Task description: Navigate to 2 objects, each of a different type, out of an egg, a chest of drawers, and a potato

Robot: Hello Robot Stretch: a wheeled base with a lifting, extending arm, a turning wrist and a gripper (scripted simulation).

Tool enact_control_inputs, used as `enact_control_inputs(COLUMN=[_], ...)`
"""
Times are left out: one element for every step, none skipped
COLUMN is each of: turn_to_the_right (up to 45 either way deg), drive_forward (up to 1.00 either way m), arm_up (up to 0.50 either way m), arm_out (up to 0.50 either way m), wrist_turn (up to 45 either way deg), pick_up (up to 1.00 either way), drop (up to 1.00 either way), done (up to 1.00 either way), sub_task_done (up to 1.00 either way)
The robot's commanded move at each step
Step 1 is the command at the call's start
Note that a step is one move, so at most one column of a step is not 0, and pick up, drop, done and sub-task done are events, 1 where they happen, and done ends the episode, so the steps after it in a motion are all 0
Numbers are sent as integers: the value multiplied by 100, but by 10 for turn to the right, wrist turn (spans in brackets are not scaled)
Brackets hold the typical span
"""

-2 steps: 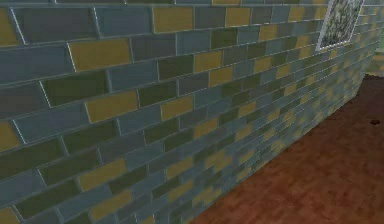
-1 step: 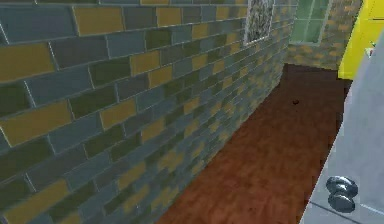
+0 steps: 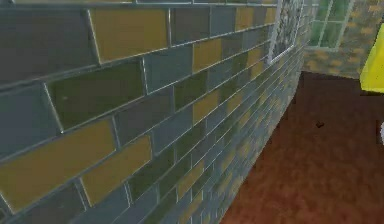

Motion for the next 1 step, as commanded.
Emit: enact_control_inputs(turn_to_the_right=[360], drive_forward=[0], arm_up=[0], arm_out=[0], wrist_turn=[0], pick_up=[0], drop=[0], done=[0], sub_task_done=[0])
